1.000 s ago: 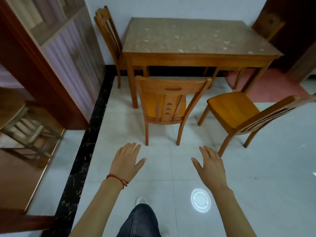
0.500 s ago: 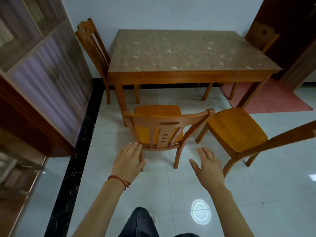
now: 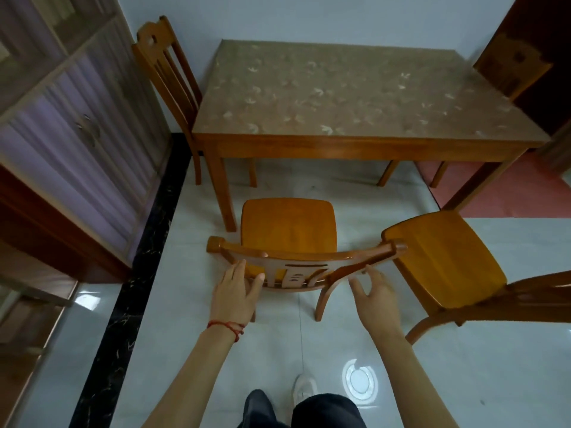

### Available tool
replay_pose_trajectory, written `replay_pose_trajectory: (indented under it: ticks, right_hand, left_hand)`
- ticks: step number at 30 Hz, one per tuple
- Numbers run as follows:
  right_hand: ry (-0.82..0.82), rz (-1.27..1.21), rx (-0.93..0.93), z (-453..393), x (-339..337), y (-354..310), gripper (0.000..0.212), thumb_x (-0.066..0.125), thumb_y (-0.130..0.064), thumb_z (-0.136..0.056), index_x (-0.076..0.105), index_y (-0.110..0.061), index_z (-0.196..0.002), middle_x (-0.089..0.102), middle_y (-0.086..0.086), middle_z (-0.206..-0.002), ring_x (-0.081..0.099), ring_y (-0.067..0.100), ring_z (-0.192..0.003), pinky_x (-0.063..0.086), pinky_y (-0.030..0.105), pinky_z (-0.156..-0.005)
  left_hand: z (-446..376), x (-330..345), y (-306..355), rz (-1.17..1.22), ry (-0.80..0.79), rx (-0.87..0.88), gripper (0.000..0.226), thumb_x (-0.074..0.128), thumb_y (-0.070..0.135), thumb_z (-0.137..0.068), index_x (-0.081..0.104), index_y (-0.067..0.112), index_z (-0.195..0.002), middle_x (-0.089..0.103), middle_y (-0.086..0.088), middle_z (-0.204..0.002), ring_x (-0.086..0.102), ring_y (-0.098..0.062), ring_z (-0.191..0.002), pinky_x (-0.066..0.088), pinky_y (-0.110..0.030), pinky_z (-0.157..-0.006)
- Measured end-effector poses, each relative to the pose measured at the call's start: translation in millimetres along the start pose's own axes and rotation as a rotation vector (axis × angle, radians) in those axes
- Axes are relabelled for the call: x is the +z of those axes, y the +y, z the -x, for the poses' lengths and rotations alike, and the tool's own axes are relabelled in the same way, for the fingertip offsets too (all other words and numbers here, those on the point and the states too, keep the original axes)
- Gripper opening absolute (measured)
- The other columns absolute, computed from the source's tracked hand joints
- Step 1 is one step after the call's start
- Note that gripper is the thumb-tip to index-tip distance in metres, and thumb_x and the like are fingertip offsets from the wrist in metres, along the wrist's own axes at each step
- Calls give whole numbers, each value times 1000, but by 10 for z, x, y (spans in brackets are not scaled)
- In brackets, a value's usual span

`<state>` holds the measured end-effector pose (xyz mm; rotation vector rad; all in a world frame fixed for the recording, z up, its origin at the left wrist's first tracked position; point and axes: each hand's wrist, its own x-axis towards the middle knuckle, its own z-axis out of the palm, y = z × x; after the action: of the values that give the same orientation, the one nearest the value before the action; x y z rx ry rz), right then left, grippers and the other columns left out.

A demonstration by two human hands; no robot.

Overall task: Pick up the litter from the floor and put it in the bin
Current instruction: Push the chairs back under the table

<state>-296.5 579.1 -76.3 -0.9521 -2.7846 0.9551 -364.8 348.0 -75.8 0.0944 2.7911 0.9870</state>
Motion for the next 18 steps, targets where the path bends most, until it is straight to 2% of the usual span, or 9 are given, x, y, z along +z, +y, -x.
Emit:
replay_pose_trajectory:
  ticks: [2, 3, 5, 6, 7, 9, 13, 16, 18]
  right_hand:
    - [-30, -161, 89, -142, 38, -10, 54, 45, -47, -90, 44, -12, -131, 52, 9, -133, 47, 27, -121, 41, 44, -97]
    - [-47, -232, 120, -204, 54, -30, 50, 45, -46, -91, 48, -12, -127, 59, 7, -122, 54, 25, -112, 44, 41, -91]
    - [-73, -379, 166, -302, 96, -90, 41, 46, -45, -90, 58, -12, -111, 64, -1, -89, 60, 16, -82, 47, 27, -72]
    - [-68, -437, 184, -346, 119, -124, 37, 47, -44, -90, 61, -12, -102, 61, -6, -77, 57, 9, -70, 43, 21, -63]
    - [-55, -479, 202, -390, 145, -156, 33, 49, -43, -90, 61, -12, -94, 59, -8, -70, 56, 5, -65, 39, 18, -57]
    - [-29, -536, 238, -459, 203, -198, 30, 52, -41, -88, 60, -13, -86, 60, -4, -64, 58, 6, -59, 37, 19, -51]
    - [33, -567, 291, -528, 273, -213, 32, 58, -38, -86, 60, -8, -76, 58, -1, -57, 52, 7, -47, 34, 19, -46]
    - [81, -553, 276, -565, 299, -183, 33, 59, -35, -86, 55, -12, -63, 49, -7, -43, 46, 4, -35, 31, 17, -45]
    - [96, -544, 269, -619, 288, -178, 35, 60, -35, -86, 51, -17, -57, 45, -11, -37, 46, 2, -33, 30, 17, -44]
  left_hand:
    - [-103, 71, 85, 179, 19, -141, 52, 47, 37, -93, 38, 7, -134, 50, -14, -130, 43, -31, -121, 36, -36, -94]
    - [-154, 100, 130, 267, 34, -194, 48, 48, 37, -92, 44, 8, -129, 58, -8, -116, 49, -30, -113, 40, -31, -85]
    - [-238, 148, 223, 412, 60, -291, 40, 51, 40, -90, 54, 10, -116, 57, 8, -86, 55, -21, -91, 37, -23, -68]
    - [-274, 175, 263, 475, 73, -329, 38, 53, 40, -89, 55, 10, -111, 54, 10, -81, 54, -18, -86, 35, -22, -69]
    - [-304, 206, 297, 533, 89, -357, 36, 56, 39, -88, 56, 10, -108, 54, 9, -84, 51, -15, -84, 35, -23, -71]
    - [-349, 264, 350, 598, 133, -385, 32, 62, 36, -84, 60, 9, -101, 58, 3, -90, 51, -12, -82, 36, -24, -71]
    - [-411, 331, 360, 665, 209, -412, 26, 70, 31, -78, 65, 7, -85, 66, -6, -85, 58, -18, -81, 39, -27, -72]
    - [-452, 374, 352, 673, 240, -401, 20, 72, 27, -77, 66, 8, -79, 67, -8, -81, 60, -17, -78, 40, -24, -67]
    - [-496, 396, 383, 674, 250, -382, 18, 72, 26, -77, 66, 9, -78, 66, -5, -78, 59, -10, -75, 40, -17, -63]
